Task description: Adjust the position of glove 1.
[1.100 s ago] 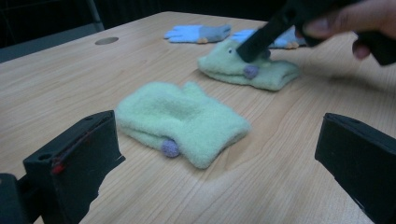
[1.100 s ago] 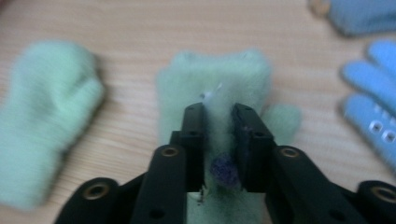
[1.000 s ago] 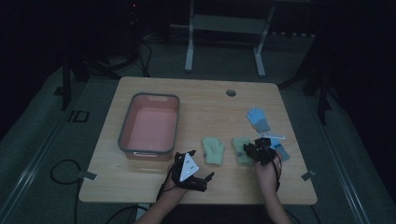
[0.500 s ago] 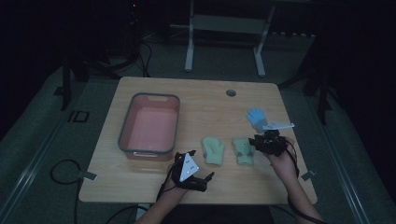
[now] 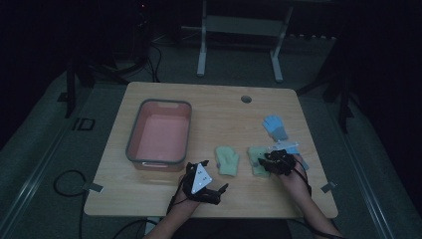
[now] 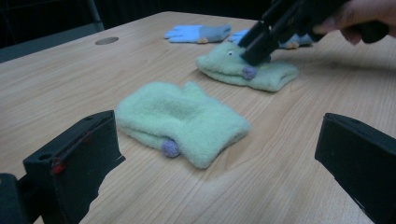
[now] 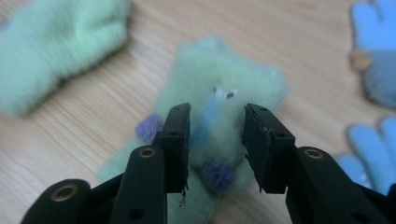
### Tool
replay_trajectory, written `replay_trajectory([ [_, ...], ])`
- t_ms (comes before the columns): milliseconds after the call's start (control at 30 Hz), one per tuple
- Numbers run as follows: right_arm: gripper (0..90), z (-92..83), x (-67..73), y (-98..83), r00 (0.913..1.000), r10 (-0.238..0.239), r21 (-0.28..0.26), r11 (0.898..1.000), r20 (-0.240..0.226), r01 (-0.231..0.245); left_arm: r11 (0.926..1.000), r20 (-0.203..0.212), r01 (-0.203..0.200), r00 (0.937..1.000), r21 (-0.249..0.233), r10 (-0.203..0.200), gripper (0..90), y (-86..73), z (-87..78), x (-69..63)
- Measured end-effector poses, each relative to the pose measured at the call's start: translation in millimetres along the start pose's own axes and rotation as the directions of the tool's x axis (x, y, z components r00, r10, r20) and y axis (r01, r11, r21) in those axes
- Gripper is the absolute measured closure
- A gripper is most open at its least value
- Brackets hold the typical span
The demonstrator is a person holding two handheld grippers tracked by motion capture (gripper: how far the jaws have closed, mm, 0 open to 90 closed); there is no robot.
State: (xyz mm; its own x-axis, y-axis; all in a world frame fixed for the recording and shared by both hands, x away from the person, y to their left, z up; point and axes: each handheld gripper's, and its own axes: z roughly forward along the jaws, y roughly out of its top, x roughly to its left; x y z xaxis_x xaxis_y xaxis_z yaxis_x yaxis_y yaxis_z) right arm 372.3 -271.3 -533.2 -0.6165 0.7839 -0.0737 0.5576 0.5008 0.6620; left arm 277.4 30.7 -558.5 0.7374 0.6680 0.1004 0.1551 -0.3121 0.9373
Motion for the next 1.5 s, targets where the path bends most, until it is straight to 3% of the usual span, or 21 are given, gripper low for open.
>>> replay_trajectory([
  [133, 67.0, 4.0, 3.6, -5.0, 0.9999, 0.004, 0.006, 1.0, 0.01, -0.004, 1.0, 0.0, 0.001, 1.0, -0.001, -0.001, 0.0, 0.0, 0.0, 0.1],
  [167, 70.8, 4.3, 5.6, -5.0, 0.9997, -0.013, 0.007, 1.0, 0.02, 0.013, 1.0, -0.001, 0.002, 1.0, -0.001, -0.002, 0.0, 0.0, 0.0, 0.1],
  [267, 79.4, 5.3, 8.0, -4.7, 0.9999, 0.002, 0.011, 1.0, 0.014, -0.002, 1.0, -0.002, -0.003, 1.0, -0.001, 0.003, 0.0, 0.0, -0.1, -0.1],
  [533, 83.5, 3.7, 12.8, -3.6, 0.9956, 0.081, -0.003, 0.997, 0.046, -0.081, 1.0, -0.004, 0.004, 1.0, -0.004, -0.004, 0.0, -0.2, -0.7, 0.8],
  [733, 83.7, -10.6, 17.4, 9.4, 0.9903, 0.118, -0.049, 0.992, 0.073, -0.115, 1.0, -0.003, 0.002, 1.0, -0.004, -0.002, 0.0, -0.2, -0.7, 0.6],
  [933, 83.7, -30.9, 22.1, 36.3, 0.9877, 0.136, -0.112, 0.986, 0.078, -0.126, 1.0, -0.003, 0.007, 1.0, -0.004, -0.007, 0.0, -0.2, -0.4, 0.7],
  [1033, 83.7, -39.8, 34.0, 56.5, 0.9875, 0.142, -0.15, 0.98, 0.068, -0.131, 1.0, -0.009, -0.002, 1.0, -0.002, 0.002, 0.0, -0.1, -0.2, -0.3],
  [1133, 83.7, -40.6, 41.2, 63.9, 0.9895, 0.133, -0.158, 0.98, 0.056, -0.123, 1.0, -0.01, -0.007, 0.9999, -0.003, 0.007, 0.0, 0.0, -0.2, -0.6],
  [1167, 83.7, -39.9, 51.9, 71.9, 0.9919, 0.12, -0.164, 0.98, 0.043, -0.111, 1.0, -0.007, -0.005, 1.0, -0.003, 0.005, 0.0, -0.1, -0.4, -0.5],
  [1500, 83.7, -26.5, 89.8, 84.2, 0.9916, 0.128, -0.178, 0.976, -0.015, -0.129, 0.9999, -0.012, -0.014, 0.9998, 0.001, 0.014, 0.0, 0.1, -0.4, -1.1],
])
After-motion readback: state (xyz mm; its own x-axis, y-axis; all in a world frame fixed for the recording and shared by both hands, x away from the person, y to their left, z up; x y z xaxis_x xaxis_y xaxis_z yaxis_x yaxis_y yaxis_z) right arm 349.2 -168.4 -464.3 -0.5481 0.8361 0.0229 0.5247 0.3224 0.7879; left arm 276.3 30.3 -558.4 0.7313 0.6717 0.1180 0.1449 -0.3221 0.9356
